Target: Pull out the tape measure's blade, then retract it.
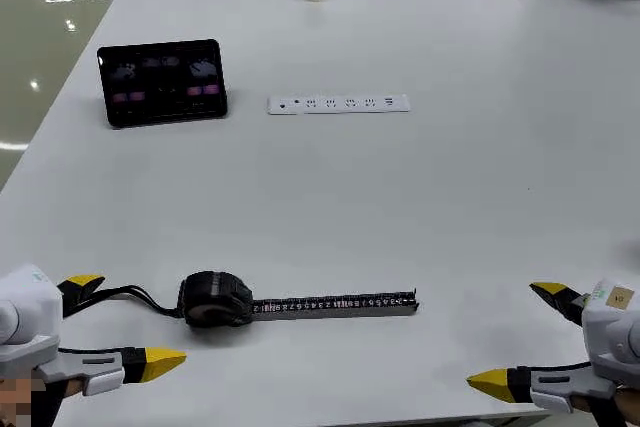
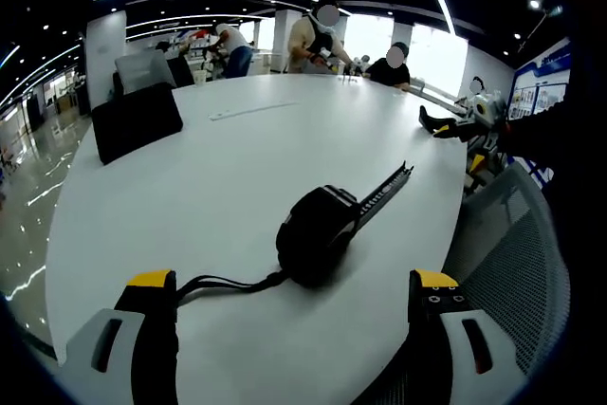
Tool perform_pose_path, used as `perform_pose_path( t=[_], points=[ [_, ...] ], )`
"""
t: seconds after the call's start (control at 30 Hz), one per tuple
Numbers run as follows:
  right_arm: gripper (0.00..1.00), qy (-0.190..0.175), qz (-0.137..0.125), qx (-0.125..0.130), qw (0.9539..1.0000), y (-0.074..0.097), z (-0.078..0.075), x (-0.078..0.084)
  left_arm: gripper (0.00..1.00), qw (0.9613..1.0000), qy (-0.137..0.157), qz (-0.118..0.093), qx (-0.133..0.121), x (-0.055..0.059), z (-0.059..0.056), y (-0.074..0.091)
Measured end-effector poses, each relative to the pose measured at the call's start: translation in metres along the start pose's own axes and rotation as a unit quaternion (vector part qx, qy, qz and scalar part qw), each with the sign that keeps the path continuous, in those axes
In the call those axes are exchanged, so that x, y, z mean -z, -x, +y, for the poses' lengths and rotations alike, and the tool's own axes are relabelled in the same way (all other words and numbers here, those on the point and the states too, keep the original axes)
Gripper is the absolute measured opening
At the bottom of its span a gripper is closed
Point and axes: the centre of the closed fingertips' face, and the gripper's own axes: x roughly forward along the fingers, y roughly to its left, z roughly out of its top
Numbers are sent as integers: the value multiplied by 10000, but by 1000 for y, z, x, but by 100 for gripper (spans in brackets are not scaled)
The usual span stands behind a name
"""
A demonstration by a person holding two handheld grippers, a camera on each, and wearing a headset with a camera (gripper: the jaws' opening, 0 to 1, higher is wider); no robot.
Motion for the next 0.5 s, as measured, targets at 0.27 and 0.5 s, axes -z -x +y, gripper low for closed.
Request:
perform_pose_path(
  t=[0.27, 0.5],
  points=[
    [99, 382, 38, -13, 9993, -1, -1, 0, 99, 9999, 73, 52, -73, -2, -10, -11],
    [99, 360, 264, -117, 9989, -6, 3, 8, 99, 9999, 149, 19, -76, -2, -30, -20]
  ],
)
